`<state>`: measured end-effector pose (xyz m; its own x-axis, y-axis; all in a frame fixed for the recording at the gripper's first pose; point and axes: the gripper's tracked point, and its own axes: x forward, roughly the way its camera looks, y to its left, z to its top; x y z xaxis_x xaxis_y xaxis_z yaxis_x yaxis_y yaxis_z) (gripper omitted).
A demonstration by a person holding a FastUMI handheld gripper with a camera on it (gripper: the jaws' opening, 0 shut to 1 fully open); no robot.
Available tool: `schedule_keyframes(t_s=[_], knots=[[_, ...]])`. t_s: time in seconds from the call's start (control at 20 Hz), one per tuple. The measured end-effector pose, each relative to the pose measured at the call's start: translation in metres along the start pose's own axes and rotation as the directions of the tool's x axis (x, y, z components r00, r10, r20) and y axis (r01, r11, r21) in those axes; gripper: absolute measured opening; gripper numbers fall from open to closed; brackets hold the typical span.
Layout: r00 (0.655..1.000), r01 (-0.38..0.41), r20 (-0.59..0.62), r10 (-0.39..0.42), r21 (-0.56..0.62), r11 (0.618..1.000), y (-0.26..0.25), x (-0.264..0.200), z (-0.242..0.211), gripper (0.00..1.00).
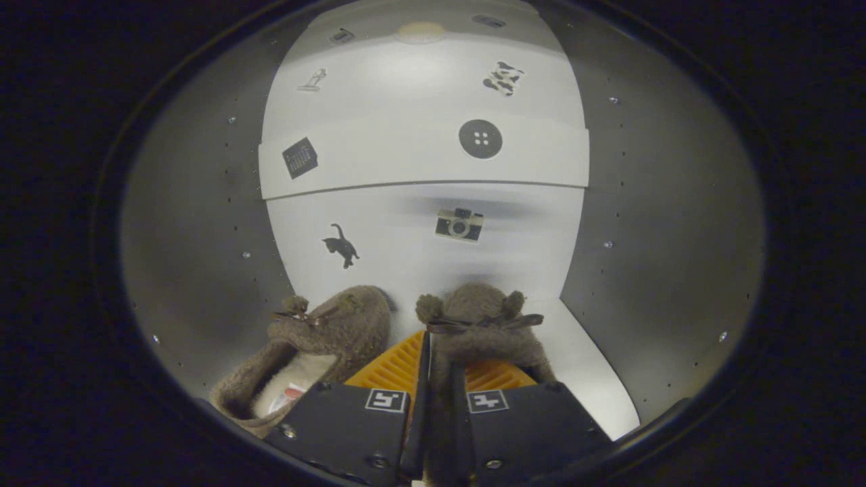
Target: Open the shoe cabinet door, grab the shoes and put them into the shoe cabinet, then close the shoe cabinet door.
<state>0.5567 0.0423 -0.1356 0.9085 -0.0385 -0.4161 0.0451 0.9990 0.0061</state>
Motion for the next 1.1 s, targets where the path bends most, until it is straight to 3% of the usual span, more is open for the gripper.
schedule_keyframes(t_s=[0.05, 0.2, 0.35, 0.55, 0.65, 0.9, 1.1], knots=[[1.000, -0.002, -0.015, 0.002, -0.014, 1.000, 0.002, -0.004, 0.000, 0.21], [0.999, 0.002, -0.052, -0.004, -0.045, 0.999, 0.000, -0.014, 0.001, 0.43], [0.997, 0.007, -0.079, -0.010, -0.041, 0.999, 0.000, -0.032, -0.001, 0.54], [0.998, 0.013, -0.059, -0.016, -0.052, 0.999, 0.000, -0.065, 0.001, 0.56], [1.000, 0.006, -0.023, -0.007, -0.049, 0.999, 0.004, -0.092, 0.007, 0.57], [0.998, -0.020, 0.061, 0.024, -0.065, 0.998, 0.012, -0.167, 0.016, 0.86], [0.990, -0.059, 0.120, 0.071, -0.101, 0.993, 0.022, -0.249, 0.023, 0.91]])
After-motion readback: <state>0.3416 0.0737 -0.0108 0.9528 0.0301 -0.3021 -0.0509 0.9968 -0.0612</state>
